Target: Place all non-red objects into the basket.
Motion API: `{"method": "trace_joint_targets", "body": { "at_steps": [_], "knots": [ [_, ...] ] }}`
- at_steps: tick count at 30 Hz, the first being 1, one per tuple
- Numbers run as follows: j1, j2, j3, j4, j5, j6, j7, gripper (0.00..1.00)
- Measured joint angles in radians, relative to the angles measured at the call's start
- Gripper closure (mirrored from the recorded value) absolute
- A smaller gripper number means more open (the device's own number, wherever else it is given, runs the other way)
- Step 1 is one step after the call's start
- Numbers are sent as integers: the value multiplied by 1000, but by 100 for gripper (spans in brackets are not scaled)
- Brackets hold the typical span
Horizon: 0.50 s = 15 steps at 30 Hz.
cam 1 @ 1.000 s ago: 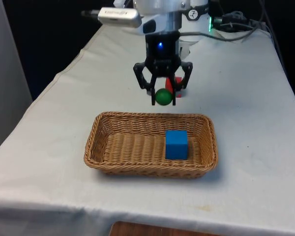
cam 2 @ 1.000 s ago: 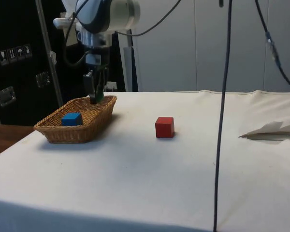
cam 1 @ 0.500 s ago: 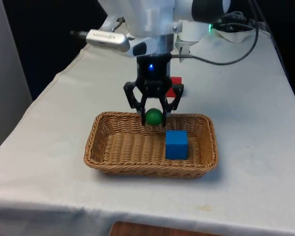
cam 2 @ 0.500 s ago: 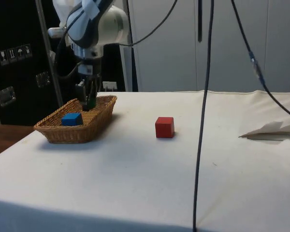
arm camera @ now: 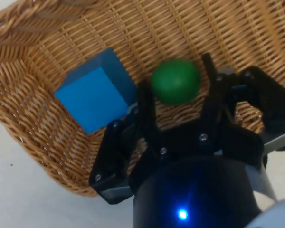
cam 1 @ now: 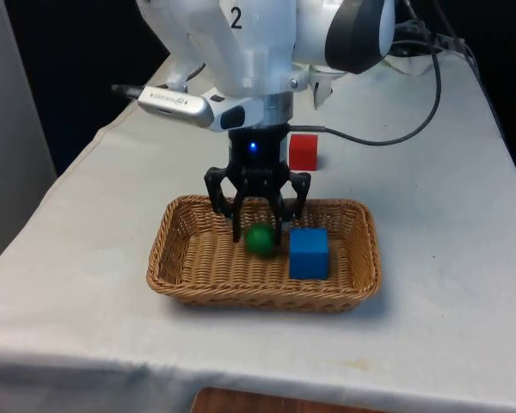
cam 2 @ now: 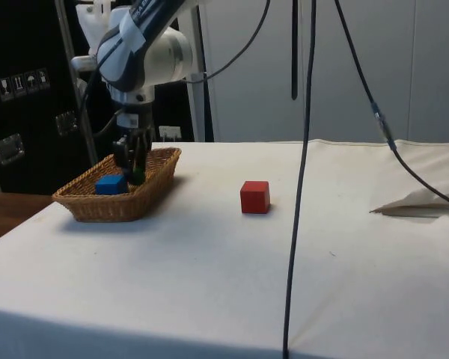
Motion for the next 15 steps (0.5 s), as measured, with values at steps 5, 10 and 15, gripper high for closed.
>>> {"method": "trace_joint_targets", "body": {
  "at_steps": [5, 10, 15],
  "knots": [
    [-3, 12, 0, 13, 0, 0, 1, 37],
    [-3, 13, 0, 15, 0, 0, 1, 0],
    [-3, 13, 0, 15, 0, 0, 1, 0]
  ]
}}
